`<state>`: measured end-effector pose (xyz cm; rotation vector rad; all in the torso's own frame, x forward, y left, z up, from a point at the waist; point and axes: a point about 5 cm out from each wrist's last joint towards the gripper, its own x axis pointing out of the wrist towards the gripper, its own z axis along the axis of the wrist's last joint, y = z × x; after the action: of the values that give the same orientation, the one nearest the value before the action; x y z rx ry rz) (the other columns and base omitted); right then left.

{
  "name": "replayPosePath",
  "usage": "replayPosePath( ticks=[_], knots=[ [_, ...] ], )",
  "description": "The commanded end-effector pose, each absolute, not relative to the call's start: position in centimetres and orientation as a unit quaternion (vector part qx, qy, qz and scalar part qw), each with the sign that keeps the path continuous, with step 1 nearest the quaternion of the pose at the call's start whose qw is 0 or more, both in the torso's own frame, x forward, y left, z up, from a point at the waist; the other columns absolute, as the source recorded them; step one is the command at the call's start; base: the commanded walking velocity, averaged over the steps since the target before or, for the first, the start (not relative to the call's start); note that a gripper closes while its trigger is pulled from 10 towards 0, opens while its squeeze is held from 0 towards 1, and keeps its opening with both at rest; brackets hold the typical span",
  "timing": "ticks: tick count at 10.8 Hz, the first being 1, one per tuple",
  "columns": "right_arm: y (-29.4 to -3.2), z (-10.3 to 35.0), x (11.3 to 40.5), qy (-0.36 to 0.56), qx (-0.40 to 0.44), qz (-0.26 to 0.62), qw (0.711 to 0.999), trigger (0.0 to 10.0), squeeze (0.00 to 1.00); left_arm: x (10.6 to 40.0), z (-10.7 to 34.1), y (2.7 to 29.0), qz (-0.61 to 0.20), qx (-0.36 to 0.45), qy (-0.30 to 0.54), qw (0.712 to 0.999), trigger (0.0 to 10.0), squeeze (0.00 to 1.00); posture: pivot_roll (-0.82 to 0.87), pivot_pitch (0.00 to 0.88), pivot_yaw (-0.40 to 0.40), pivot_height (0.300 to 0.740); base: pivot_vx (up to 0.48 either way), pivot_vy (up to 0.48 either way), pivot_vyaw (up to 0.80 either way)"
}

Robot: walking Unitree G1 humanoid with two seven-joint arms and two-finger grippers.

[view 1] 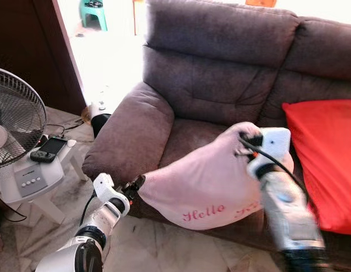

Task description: Move the pillow to the sofa from floor

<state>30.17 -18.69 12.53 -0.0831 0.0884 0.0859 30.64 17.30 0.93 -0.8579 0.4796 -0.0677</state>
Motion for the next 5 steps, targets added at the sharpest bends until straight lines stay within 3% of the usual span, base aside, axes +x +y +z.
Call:
replayPosePath(
  ticks=[1,3,5],
  knots=[
    [-18.8,12.1,30.0,0.06,-0.054,0.053,0.995,10.0,0.0,30.5,0.8,17.2,-0.048,-0.403,0.238,0.883,10.0,0.0,-0.01,0.007,-0.065,0.74,0.0,0.0,0.0],
    [-18.0,11.6,29.1,0.086,-0.046,0.138,0.986,10.0,0.0,30.4,1.0,17.0,-0.083,-0.395,0.233,0.885,10.0,0.0,-0.02,0.0,-0.06,0.74,0.0,0.0,0.0],
    [-17.8,11.5,29.0,0.085,-0.057,0.147,0.984,10.0,0.0,30.3,1.0,16.4,-0.125,-0.377,0.244,0.885,10.0,0.0,-0.03,0.0,-0.058,0.74,0.0,0.0,0.0]
  ],
)
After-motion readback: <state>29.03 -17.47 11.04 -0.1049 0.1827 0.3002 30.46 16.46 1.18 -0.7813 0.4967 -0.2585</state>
